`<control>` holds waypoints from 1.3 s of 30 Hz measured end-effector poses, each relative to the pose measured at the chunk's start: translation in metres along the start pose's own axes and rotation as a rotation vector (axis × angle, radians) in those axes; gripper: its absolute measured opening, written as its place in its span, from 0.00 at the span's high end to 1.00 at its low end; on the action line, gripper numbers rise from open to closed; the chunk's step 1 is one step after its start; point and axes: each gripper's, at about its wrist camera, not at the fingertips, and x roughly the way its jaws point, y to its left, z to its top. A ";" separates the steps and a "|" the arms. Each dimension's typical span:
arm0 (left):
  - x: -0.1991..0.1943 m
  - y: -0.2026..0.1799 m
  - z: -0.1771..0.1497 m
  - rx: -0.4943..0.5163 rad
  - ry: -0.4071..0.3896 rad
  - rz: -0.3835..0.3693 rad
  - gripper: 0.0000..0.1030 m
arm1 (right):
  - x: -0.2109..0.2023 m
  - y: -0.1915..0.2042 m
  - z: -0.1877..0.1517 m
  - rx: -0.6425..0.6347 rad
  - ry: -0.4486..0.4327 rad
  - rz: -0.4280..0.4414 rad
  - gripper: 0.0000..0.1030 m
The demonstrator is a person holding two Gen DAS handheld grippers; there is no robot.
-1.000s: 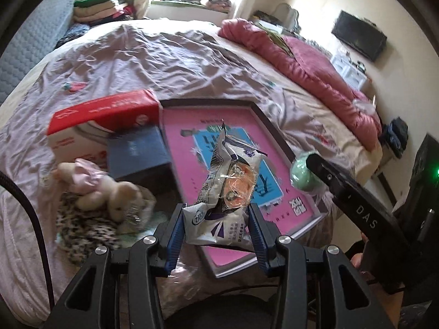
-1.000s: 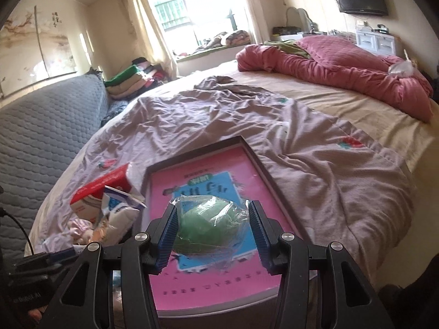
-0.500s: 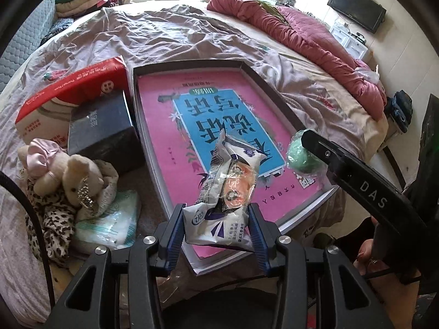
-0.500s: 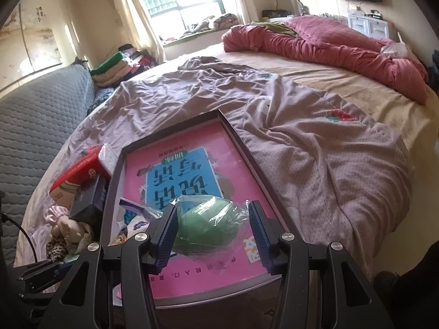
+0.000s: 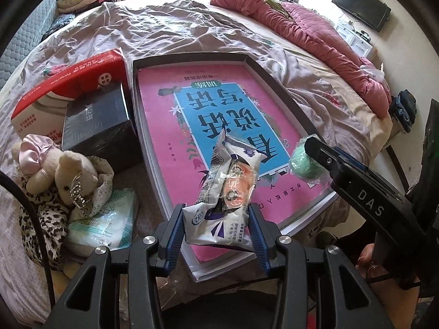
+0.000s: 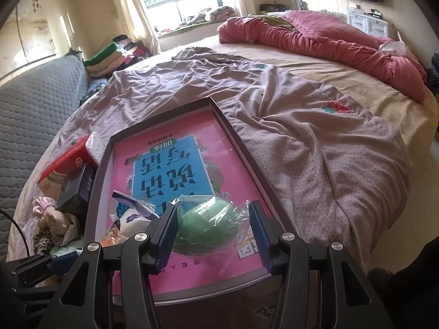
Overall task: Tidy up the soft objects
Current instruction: 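Carry the packet over the pink tray with the left gripper while the right grasps the green ball bag, then open both grippers to drop the packet and green ball bag onto the tray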
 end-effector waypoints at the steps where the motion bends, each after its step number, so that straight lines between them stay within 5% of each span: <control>1: 0.001 0.001 0.000 -0.003 0.003 0.003 0.56 | 0.001 -0.001 0.000 0.001 0.001 -0.001 0.48; 27: 0.011 0.000 0.002 -0.013 0.034 0.014 0.53 | 0.007 -0.008 -0.002 0.024 0.030 -0.041 0.38; 39: 0.006 -0.004 0.002 0.002 0.032 -0.012 0.39 | -0.004 -0.010 0.001 0.032 -0.001 -0.063 0.29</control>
